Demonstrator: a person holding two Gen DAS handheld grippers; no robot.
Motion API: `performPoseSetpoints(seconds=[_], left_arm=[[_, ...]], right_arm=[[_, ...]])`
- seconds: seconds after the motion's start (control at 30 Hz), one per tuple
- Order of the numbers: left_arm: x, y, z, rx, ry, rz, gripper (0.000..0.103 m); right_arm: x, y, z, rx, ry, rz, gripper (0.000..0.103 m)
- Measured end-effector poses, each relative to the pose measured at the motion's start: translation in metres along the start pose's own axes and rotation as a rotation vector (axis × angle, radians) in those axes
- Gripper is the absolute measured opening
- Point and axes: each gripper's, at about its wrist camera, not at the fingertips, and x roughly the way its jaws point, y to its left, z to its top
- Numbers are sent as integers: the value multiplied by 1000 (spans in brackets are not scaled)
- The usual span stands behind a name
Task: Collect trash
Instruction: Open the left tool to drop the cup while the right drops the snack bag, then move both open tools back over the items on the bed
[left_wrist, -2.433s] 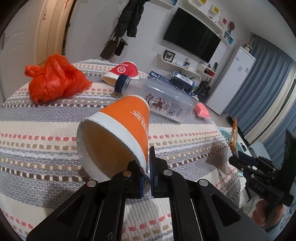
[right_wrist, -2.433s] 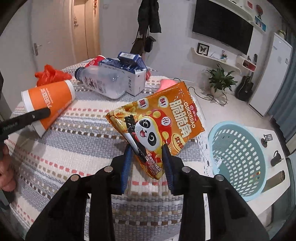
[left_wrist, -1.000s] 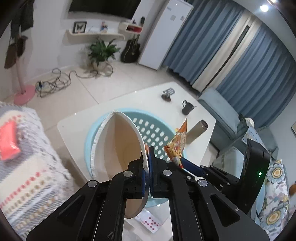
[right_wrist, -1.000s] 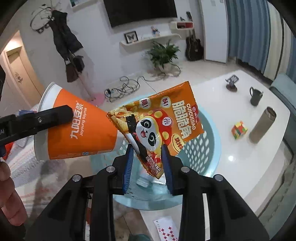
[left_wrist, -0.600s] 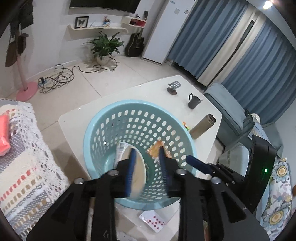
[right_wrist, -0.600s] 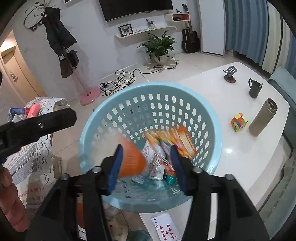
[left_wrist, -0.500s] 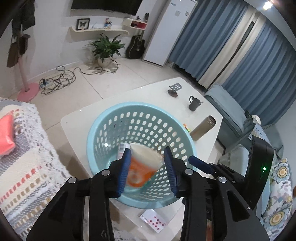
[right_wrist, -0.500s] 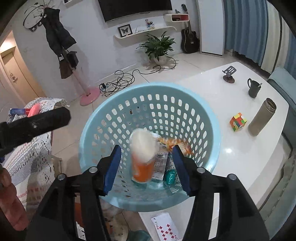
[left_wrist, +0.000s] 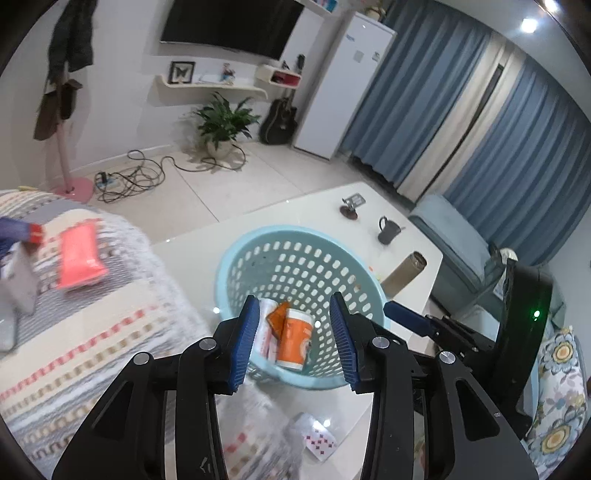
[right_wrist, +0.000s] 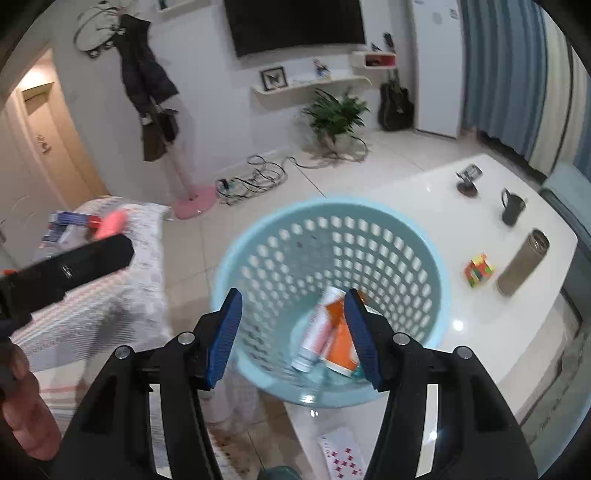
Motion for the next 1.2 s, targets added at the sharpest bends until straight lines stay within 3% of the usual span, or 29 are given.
performPoseSetpoints(seconds=[0.1, 0.3, 0.57, 0.7, 0.77, 0.9, 1.13, 1.2], left_arm=[[-29, 11, -3, -23, -50, 31, 46], [-91, 42, -12, -59, -144, 115, 46], [-147, 108, -24, -167, -209, 272, 51], [-147, 132, -30, -182, -209, 427, 57], [-140, 141, -33, -189, -186, 461, 58], [-112, 148, -32, -189, -130, 536, 75], [-74, 144, -25, -167, -67, 700, 76], [-78, 146, -26, -181, -72, 708, 73]], right_arm=[[-11, 25, 5, -38, -30, 29, 54], [-23, 88, 9, -116, -78, 117, 54], [-2, 158, 1, -155, -59, 214, 56], [20, 178, -5, -168, -31, 202, 56], [29, 182, -8, -174, -14, 191, 56], [44, 190, -13, -186, 23, 171, 56], [52, 187, -13, -180, 57, 199, 57], [52, 184, -12, -175, 59, 210, 57]])
